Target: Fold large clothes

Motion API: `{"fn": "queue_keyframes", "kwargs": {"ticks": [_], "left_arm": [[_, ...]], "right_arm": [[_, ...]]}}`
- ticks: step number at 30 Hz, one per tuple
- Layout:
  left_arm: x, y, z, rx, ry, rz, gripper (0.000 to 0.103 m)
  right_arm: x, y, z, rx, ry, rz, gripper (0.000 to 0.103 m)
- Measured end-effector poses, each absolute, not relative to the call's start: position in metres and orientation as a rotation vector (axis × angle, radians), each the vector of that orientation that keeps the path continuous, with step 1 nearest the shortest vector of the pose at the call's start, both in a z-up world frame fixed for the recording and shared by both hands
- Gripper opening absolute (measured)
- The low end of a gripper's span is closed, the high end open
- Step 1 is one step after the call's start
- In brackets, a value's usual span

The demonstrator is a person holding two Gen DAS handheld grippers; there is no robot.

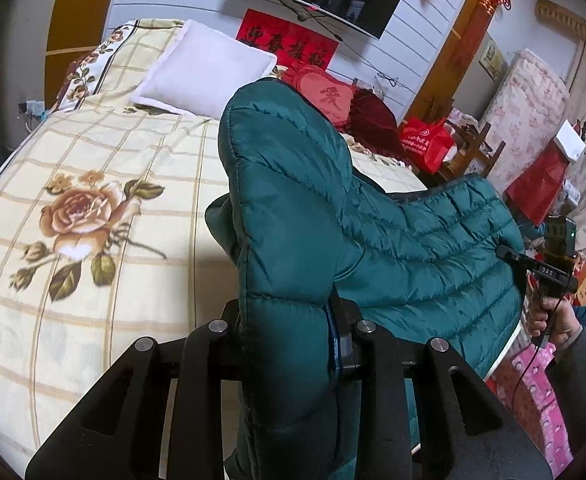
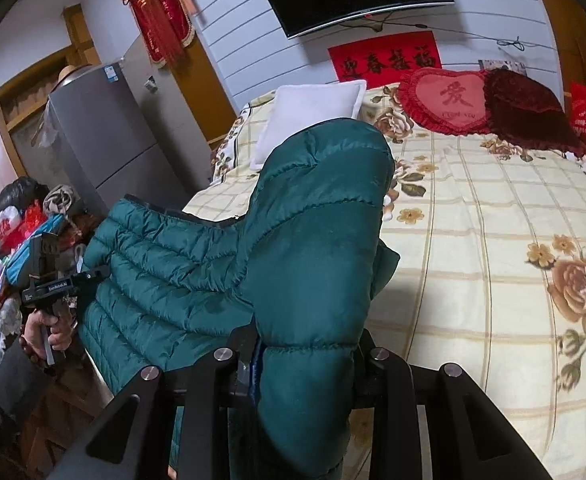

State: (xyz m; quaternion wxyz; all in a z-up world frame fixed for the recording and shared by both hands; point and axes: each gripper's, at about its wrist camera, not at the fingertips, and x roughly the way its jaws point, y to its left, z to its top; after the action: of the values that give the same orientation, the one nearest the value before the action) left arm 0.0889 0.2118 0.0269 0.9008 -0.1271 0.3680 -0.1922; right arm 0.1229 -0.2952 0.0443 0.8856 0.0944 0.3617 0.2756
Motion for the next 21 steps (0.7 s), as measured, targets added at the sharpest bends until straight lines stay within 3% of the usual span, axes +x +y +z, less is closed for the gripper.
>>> {"fn": "queue_keyframes", "kwargs": {"ticks": [14, 18, 20, 21], "left_arm": [[0.074, 0.204, -0.055, -0.277, 0.863, -0.343, 0.026], [0.079, 0.213, -0.073, -0.313, 0.897, -0.319, 0.044], [0.080, 0.215, -0.078, -0.310, 0.916, -0.298, 0.053], [0.080, 0.215, -0.079, -0.309, 0.923, -0.298, 0.055]], "right_arm": [[0.104, -0.297, -0.036, 0.228, 0.871, 0.554, 0.028], [0.115, -0.301, -0.060, 0.266, 0.907, 0.526, 0.036], [0.121, -0.306, -0.069, 0.314, 0.947, 0.505, 0.050], [0.123, -0.311, -0.073, 0.353, 0.963, 0.499, 0.052]]}}
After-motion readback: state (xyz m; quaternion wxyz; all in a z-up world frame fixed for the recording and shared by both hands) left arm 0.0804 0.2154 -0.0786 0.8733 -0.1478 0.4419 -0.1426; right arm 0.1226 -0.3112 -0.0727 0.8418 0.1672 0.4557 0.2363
